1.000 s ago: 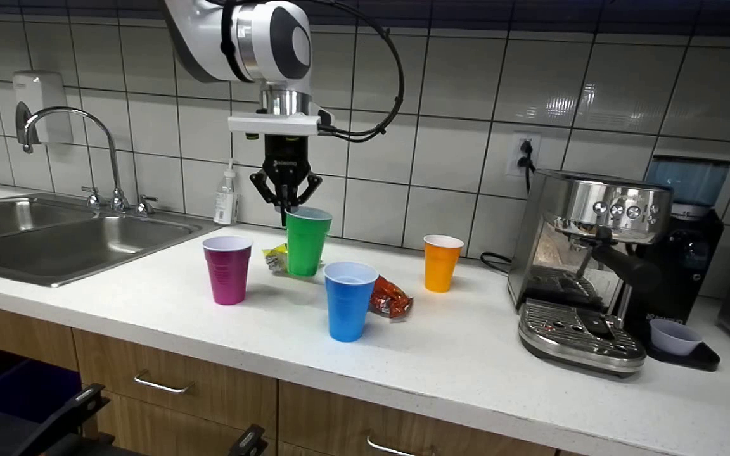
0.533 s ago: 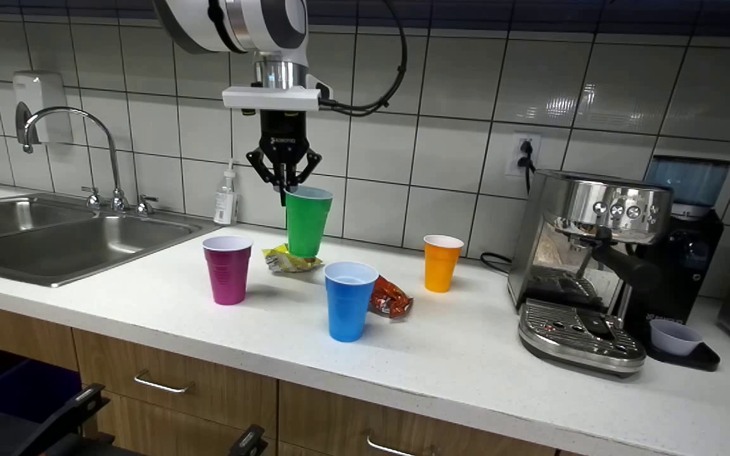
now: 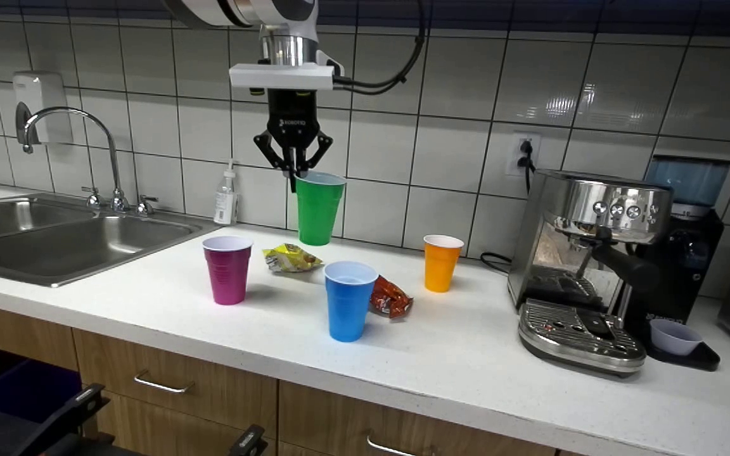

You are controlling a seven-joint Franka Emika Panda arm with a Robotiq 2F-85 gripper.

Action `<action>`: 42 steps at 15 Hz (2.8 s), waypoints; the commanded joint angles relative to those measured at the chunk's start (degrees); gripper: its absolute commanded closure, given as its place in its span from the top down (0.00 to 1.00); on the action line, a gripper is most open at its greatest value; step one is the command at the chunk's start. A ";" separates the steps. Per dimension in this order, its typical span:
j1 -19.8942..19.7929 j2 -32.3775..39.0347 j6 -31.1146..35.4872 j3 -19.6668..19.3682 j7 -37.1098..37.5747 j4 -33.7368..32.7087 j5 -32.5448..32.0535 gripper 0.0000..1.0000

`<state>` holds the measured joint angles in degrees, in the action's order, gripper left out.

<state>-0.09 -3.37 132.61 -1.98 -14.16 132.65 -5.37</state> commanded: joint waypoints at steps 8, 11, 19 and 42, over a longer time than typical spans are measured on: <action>-2.38 -4.88 -0.27 -3.68 -4.75 4.84 0.30 0.01; -2.99 -4.50 -0.45 -4.39 -5.08 4.96 -0.05 0.01; -3.89 -2.69 -0.86 -5.38 -5.38 4.18 -0.55 0.01; -5.18 8.36 -0.88 -5.02 -3.49 -0.81 -2.38 0.01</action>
<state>-4.65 2.73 132.48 -7.65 -18.03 134.31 -6.56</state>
